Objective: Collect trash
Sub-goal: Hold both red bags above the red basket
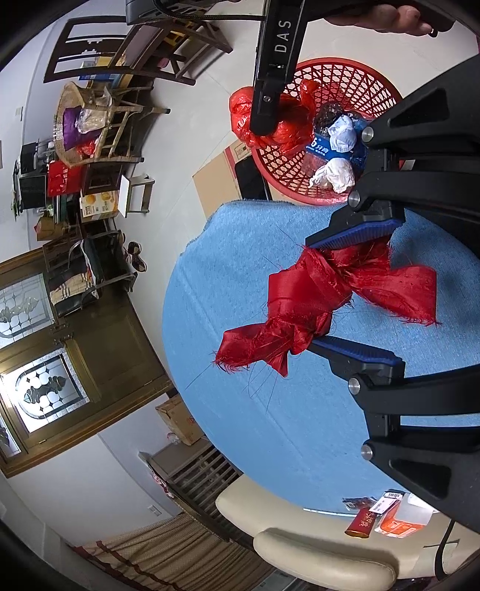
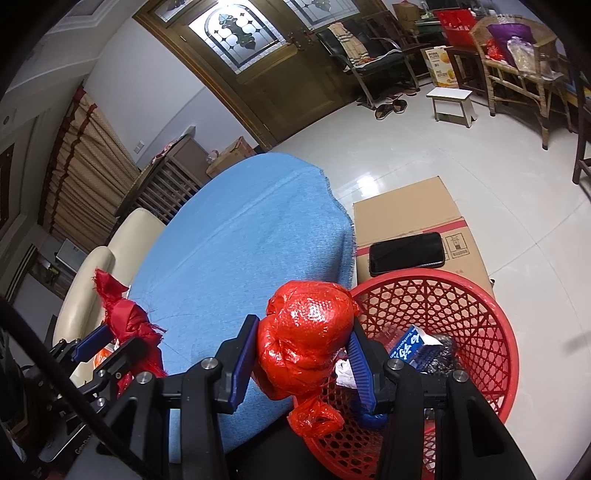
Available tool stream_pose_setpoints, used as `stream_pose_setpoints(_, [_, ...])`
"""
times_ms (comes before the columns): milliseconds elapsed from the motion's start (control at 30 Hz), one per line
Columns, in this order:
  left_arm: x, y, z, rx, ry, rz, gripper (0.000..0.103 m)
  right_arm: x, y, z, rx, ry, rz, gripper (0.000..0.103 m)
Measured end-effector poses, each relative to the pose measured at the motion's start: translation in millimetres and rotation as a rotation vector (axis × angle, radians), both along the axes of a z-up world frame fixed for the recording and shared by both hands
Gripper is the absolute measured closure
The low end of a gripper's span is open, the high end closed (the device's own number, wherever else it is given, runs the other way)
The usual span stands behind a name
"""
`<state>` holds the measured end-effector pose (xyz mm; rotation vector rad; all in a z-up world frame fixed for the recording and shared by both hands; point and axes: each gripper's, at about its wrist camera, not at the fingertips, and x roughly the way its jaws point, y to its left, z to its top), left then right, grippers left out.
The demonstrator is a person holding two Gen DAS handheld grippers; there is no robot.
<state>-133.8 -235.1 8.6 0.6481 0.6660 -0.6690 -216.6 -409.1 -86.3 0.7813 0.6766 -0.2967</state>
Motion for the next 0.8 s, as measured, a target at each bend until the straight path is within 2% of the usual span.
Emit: stream_pose_setpoints(800, [-5.1, -22.1, -8.8, 0.039, 0.019, -0.053, 0.054, -13.7, -15.9, -16.2, 0.037, 0.033, -0.034, 0.053])
